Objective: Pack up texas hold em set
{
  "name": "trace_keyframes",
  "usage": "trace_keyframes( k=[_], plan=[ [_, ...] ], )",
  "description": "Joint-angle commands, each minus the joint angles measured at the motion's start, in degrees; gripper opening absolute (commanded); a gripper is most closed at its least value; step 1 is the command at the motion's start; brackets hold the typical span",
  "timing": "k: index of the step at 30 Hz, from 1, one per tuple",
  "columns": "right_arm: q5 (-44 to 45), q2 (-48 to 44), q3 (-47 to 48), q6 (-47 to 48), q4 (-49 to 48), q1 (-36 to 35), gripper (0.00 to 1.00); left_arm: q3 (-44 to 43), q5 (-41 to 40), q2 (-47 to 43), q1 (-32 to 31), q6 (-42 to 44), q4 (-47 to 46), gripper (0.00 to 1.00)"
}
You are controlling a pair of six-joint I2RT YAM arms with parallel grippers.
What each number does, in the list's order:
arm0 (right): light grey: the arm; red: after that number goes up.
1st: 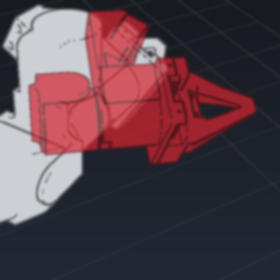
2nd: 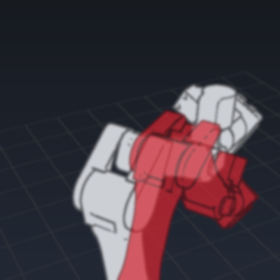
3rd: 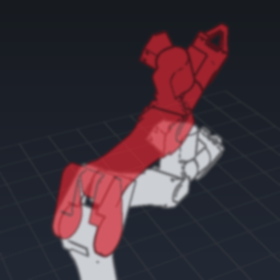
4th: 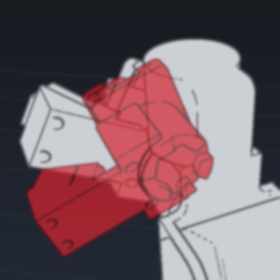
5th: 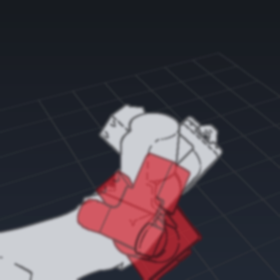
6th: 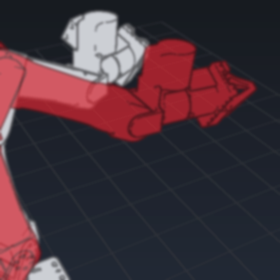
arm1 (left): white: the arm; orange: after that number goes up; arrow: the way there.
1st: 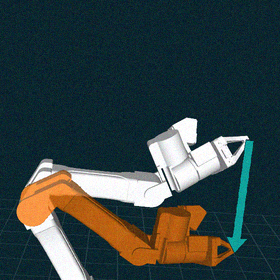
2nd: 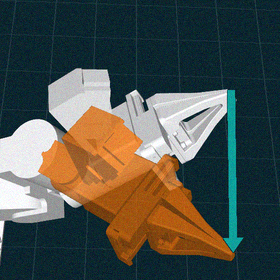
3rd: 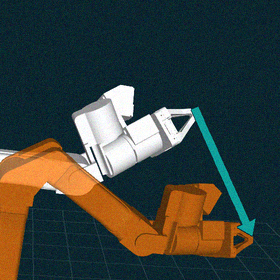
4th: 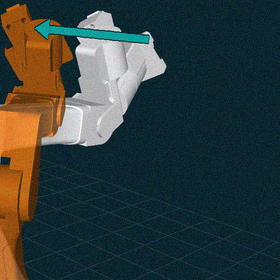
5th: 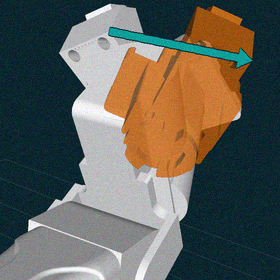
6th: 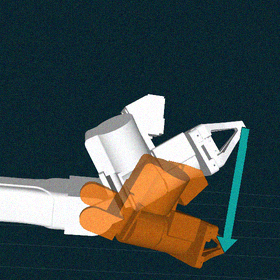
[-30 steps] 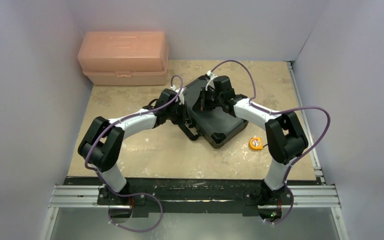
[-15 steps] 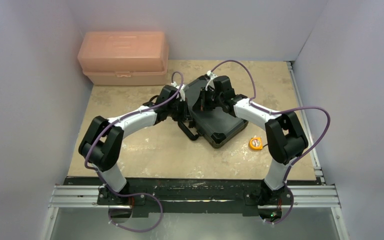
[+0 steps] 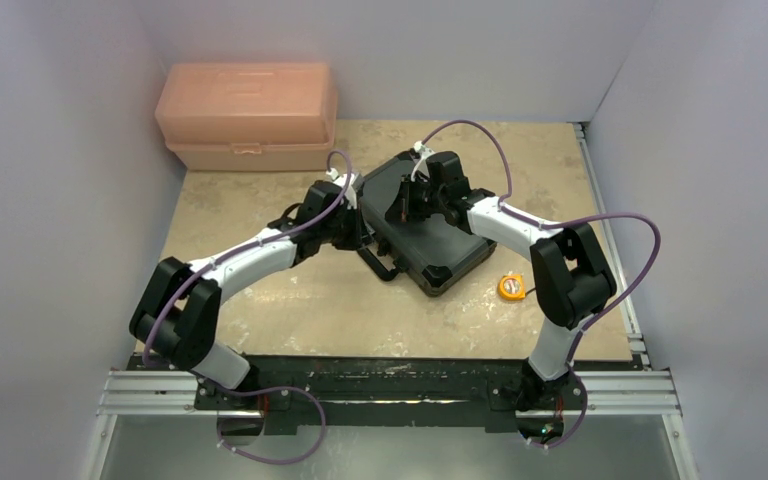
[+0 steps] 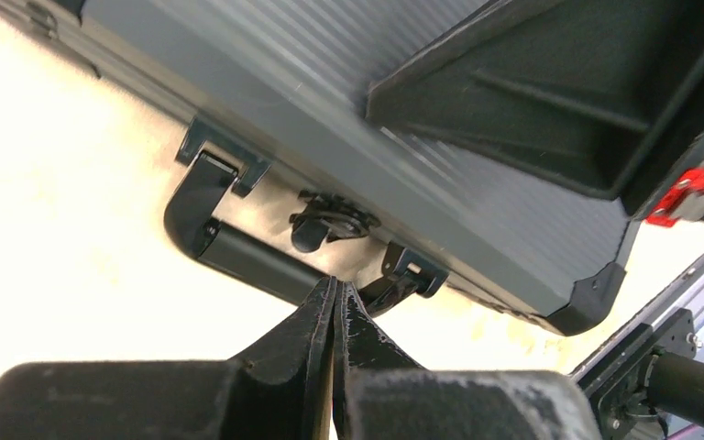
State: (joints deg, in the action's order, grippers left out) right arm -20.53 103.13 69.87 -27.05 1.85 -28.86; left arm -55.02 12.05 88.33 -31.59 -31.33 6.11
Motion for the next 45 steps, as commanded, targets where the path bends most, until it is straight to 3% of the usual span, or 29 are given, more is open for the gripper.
trace_keyframes(
  k=[1,18,45],
  plan=[
    [1.9,2.3,-1.2,1.2,5.1,-0.1,0.00,3.4,-2.1,-2.0,-0.2,0.7,-3.5,0.00],
    [2.2,3.0,-1.0,1.4,5.0,-0.1,0.00,2.7,1.8,6.7,-0.3,-2.2,-7.9,0.00],
    [2.1,3.3,-1.0,1.4,5.2,-0.1,0.00,-4.3,-0.3,14.1,-0.9,-8.7,-1.1,0.00]
  ],
)
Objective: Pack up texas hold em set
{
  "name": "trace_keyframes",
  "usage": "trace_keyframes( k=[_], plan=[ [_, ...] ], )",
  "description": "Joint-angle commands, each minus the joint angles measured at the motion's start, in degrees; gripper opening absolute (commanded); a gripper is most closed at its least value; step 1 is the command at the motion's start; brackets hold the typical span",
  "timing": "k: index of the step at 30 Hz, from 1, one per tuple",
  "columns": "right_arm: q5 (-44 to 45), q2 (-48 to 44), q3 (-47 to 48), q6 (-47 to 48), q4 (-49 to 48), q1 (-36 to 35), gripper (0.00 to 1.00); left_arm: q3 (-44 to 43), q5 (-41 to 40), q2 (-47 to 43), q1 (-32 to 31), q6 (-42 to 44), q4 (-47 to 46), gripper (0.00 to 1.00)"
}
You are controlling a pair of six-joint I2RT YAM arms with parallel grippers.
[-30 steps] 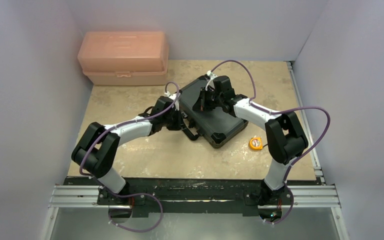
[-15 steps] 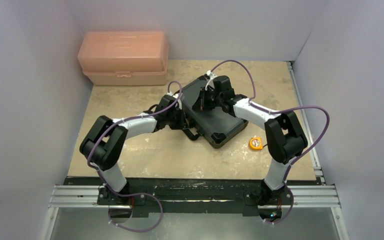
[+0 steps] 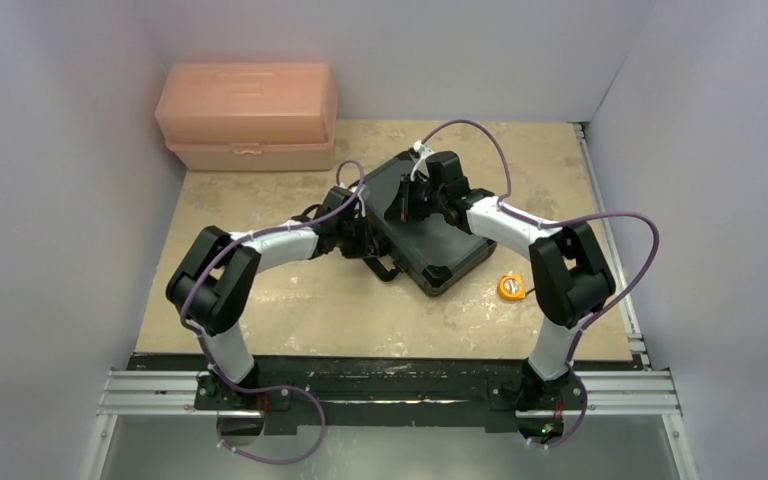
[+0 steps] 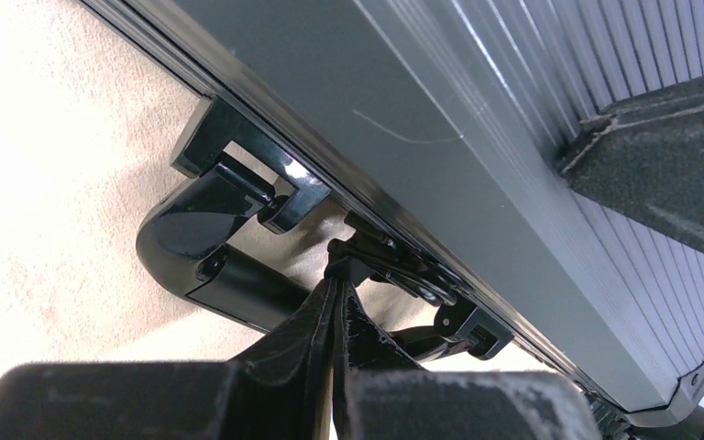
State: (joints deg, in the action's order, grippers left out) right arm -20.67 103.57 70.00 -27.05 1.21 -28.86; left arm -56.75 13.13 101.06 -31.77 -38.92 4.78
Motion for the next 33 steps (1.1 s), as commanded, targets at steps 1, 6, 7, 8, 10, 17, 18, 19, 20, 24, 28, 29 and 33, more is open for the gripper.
trace_keyframes(
  k=[1,6,7,8,10,17,18,19,20,24,28,29,33],
  plan=[
    [2.2,2.8,-1.1,1.4,5.7,-0.1,0.00,-2.9,-1.7,1.5,-0.8,-1.2,0.8,0.00],
    [2.2,2.8,-1.1,1.4,5.8,-0.1,0.00,-5.2,-3.5,3.1,-1.3,-2.0,3.5,0.00],
    [2.2,2.9,-1.1,1.5,5.8,-0.1,0.00,-5.7,-3.7,3.5,-1.4,-2.1,3.8,0.00],
    [2.2,2.9,-1.1,1.5,5.7,-0.1,0.00,-6.2,-3.8,4.0,-1.5,-2.3,4.2,0.00],
    [2.2,2.9,-1.1,1.5,5.7,-0.1,0.00,-7.0,-4.3,4.7,-1.8,-2.6,4.8,0.00],
    [2.2,2.7,-1.1,1.5,5.7,-0.1,0.00,-8.6,-6.8,6.3,-2.2,-3.7,6.5,0.00],
    [2.2,2.7,-1.2,1.5,5.6,-0.1,0.00,-8.9,-7.2,6.6,-2.2,-3.9,6.8,0.00],
    [2.2,2.7,-1.2,1.5,5.7,-0.1,0.00,-9.1,-7.3,6.9,-2.2,-4.1,6.9,0.00],
    [2.2,2.7,-1.2,1.5,5.6,-0.1,0.00,-9.3,-7.5,7.0,-2.2,-4.3,6.9,0.00],
    [2.2,2.8,-1.2,1.5,5.6,-0.1,0.00,-9.6,-8.5,7.6,-2.2,-5.7,6.7,0.00],
    [2.1,2.8,-1.2,1.4,5.5,-0.1,0.00,-10.2,-9.9,8.4,-2.2,-7.6,6.6,0.00],
    [2.1,2.8,-1.2,1.4,5.5,-0.1,0.00,-10.3,-10.0,8.6,-2.2,-8.3,6.7,0.00],
    [2.1,2.9,-1.2,1.3,5.5,-0.1,0.00,-10.7,-10.0,9.7,-2.5,-11.2,5.9,0.00]
  ],
)
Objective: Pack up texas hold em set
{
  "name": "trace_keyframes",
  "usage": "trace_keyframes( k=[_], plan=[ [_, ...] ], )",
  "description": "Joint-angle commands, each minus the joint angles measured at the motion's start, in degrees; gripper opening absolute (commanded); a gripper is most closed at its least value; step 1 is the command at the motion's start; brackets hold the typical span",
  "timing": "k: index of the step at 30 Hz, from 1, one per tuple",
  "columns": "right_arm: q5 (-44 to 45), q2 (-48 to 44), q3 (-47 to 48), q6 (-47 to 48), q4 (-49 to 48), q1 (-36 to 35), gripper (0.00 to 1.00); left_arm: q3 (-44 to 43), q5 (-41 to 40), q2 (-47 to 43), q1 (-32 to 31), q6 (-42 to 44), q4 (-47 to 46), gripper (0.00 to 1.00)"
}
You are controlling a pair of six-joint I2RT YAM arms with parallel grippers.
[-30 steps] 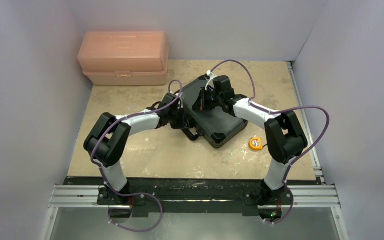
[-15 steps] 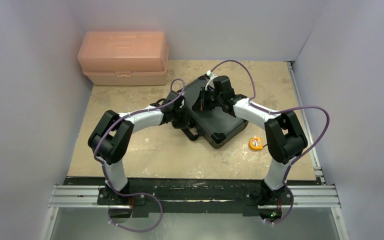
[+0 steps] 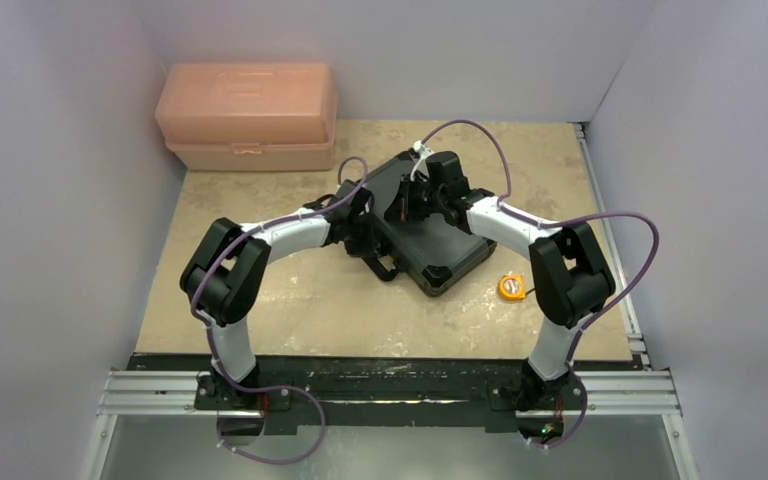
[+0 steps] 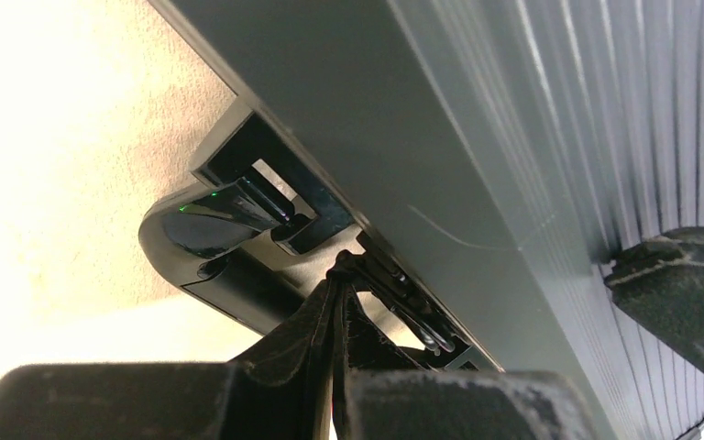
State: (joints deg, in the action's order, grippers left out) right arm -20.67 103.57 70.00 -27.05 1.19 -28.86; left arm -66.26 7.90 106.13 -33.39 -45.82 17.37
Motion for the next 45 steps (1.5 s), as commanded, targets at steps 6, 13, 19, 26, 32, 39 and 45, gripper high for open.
trace_keyframes(
  k=[6,13,19,26,32,39,45],
  plan=[
    [2.0,2.9,-1.2,1.3,5.4,-0.1,0.00,-0.7,-6.0,4.0,-1.2,-6.7,-7.6,0.00],
    [2.2,2.7,-1.2,1.3,5.5,-0.1,0.00,2.3,-7.7,0.1,-1.2,-5.7,-7.2,0.00],
    [2.6,2.6,-1.0,1.4,5.6,-0.1,0.00,4.8,-10.3,-4.4,-1.2,-3.9,-6.1,0.00],
    [3.3,2.1,-0.9,1.6,5.9,-0.1,0.00,7.5,-13.0,-10.2,-1.2,-1.7,-4.9,0.00],
    [3.5,0.8,-1.6,1.8,5.2,-0.1,0.00,13.3,-14.4,-16.7,-1.3,0.3,-9.0,0.00],
    [0.3,-1.8,-3.9,2.4,0.9,-0.1,0.01,18.3,-17.5,-24.5,-1.5,4.7,-9.6,0.01],
    [-2.1,-3.8,-5.9,2.9,-2.9,-0.2,0.13,21.7,-19.5,-33.0,-1.5,7.9,-9.6,0.06]
  ],
)
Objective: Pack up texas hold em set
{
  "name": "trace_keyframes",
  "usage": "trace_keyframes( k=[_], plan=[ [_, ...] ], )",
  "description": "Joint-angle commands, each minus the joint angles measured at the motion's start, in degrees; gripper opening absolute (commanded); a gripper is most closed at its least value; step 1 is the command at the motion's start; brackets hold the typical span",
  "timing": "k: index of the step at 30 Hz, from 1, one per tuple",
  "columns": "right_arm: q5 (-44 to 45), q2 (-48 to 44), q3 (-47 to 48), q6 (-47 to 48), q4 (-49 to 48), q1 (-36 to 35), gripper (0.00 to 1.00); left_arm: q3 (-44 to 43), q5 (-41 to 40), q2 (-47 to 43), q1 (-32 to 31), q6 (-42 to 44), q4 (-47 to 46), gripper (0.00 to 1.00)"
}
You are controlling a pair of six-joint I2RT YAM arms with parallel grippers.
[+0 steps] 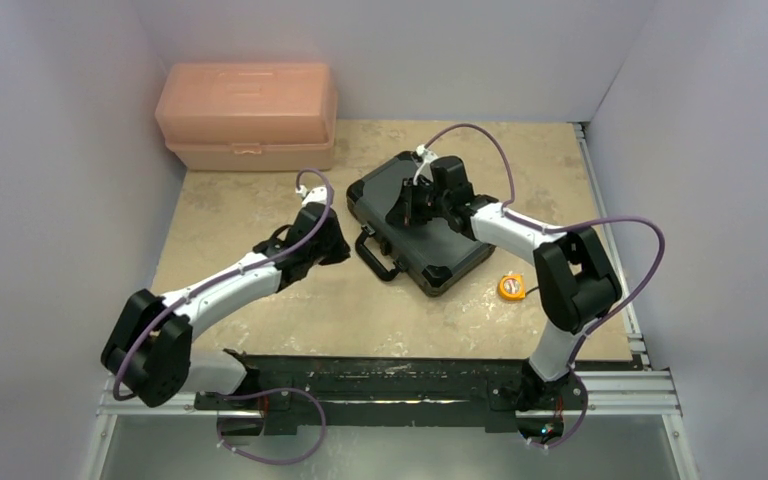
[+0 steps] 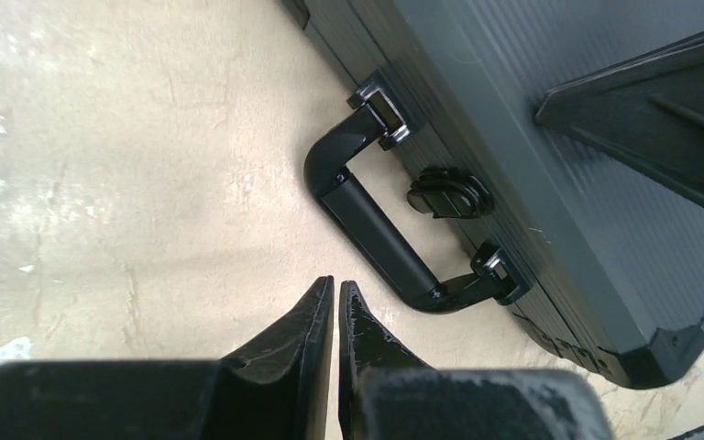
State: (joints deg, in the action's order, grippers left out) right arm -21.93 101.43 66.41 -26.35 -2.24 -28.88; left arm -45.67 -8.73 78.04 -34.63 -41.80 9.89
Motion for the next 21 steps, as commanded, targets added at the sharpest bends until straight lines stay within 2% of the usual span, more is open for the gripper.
trace_keyframes(
  k=[1,13,15,21],
  plan=[
    [-1.1,-1.8,-2.6,2.2,0.0,-0.2,0.15,1.4,-3.3,-6.2,-0.2,4.3,-1.6,0.07],
    [-4.9,-7.2,-6.6,3.3,-7.3,-1.5,0.35,5.3,-6.4,-24.6,-0.3,10.9,5.3,0.14],
    [-5.1,-8.6,-7.5,3.7,-8.9,-1.8,0.40,5.7,-7.0,-28.1,-0.3,12.2,7.2,0.18],
    [-5.0,-12.8,-9.1,4.9,-11.1,-3.1,0.67,5.4,-8.4,-38.2,-0.3,14.8,13.2,0.31]
  ],
)
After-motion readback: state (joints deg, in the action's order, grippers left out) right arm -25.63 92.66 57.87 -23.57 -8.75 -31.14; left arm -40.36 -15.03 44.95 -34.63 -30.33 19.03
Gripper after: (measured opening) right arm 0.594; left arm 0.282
